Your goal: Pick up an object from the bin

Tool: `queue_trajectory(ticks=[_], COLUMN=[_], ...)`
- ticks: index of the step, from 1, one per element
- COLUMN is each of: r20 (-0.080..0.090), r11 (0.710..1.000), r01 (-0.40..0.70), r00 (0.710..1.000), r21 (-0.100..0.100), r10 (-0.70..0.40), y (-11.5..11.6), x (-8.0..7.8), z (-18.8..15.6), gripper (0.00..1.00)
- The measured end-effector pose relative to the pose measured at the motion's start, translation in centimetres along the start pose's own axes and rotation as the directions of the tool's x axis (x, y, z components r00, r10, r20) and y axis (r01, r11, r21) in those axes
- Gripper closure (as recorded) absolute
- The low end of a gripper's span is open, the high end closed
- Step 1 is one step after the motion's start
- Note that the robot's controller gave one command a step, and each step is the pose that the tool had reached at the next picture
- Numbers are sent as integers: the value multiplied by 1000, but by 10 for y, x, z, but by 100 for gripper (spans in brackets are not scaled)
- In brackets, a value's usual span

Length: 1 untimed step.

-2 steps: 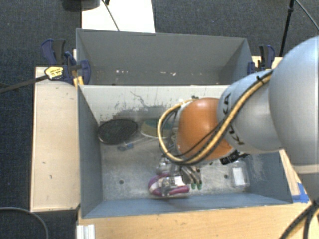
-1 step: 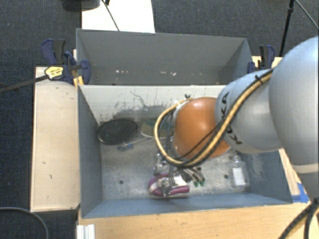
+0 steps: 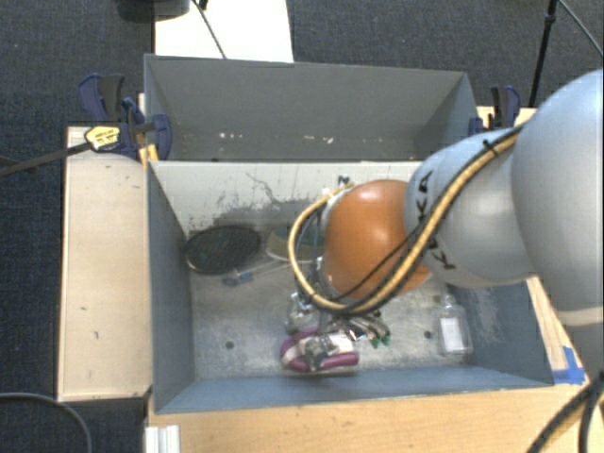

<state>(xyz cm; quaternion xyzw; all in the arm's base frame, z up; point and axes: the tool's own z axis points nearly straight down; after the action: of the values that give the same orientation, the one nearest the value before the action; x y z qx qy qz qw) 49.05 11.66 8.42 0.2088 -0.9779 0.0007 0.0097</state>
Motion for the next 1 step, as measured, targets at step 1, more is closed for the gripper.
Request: queue_trajectory(ticks=[1], r20=[49], r11=[1000], r01=[-4], r00=[999], r21=[3], r10=[3], y=[-1], x=[-10], z=[0], gripper=[0])
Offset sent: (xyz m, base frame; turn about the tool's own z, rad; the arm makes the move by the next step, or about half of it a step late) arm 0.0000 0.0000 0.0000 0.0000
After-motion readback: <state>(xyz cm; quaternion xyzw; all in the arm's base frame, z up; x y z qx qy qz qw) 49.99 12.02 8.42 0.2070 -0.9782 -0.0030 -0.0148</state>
